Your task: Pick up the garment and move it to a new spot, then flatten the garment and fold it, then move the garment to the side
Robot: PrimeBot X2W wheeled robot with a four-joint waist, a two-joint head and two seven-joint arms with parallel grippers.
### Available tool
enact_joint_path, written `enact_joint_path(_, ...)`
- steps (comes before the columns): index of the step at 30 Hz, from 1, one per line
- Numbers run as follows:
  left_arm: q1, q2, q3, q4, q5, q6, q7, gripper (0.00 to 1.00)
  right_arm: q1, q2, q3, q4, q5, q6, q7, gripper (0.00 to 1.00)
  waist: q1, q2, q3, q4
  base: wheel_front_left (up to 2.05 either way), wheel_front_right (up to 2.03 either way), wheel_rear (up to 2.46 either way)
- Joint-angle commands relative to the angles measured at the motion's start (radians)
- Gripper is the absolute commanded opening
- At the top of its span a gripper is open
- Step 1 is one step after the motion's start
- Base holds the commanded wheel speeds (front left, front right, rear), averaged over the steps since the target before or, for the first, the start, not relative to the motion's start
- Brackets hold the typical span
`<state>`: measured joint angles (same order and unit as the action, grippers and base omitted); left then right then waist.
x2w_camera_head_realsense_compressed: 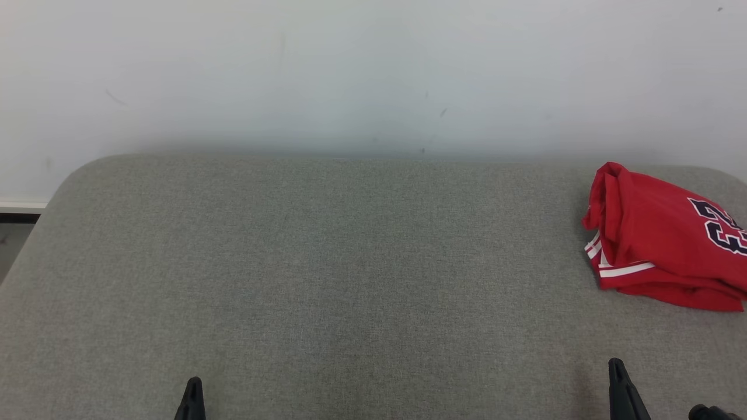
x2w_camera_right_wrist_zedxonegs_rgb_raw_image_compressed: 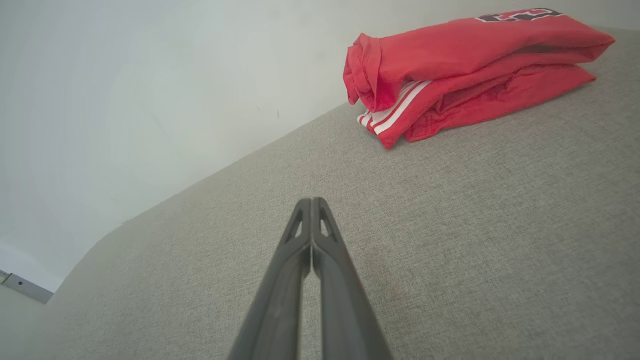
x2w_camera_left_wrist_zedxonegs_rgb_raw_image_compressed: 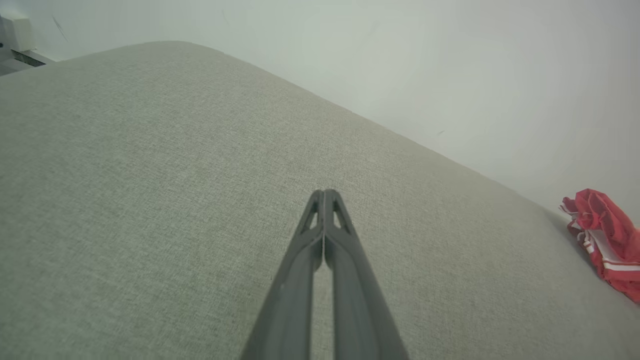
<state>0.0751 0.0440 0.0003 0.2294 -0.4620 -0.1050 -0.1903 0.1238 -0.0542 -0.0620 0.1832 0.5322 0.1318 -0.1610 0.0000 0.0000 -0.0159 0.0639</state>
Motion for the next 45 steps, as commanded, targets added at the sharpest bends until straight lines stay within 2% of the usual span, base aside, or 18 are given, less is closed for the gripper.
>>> enact_joint_path(1, -0.036, 0.003, -0.004, -0.012, -0.058, -0.001, 0.008, 0.00, -0.018, -0.011, -0.011, -0.018, 0.056, 0.000, 0.012, 0.00, 0.0000, 0.0000, 0.000, -0.001, 0.00, 0.00, 0.00)
enact_joint_path(24, -0.087, 0.005, -0.026, -0.003, -0.395, -0.009, 0.071, 0.00, -0.038, -0.019, -0.059, -0.038, 0.384, -0.001, 0.101, 0.00, 0.0000, 0.0000, 0.004, -0.015, 0.00, 0.00, 0.00)
enact_joint_path(45, -0.127, 0.006, -0.044, 0.004, -0.652, -0.016, 0.120, 0.00, -0.052, -0.023, -0.101, -0.052, 0.632, -0.001, 0.173, 0.00, 0.0000, 0.0000, 0.008, -0.027, 0.00, 0.00, 0.00)
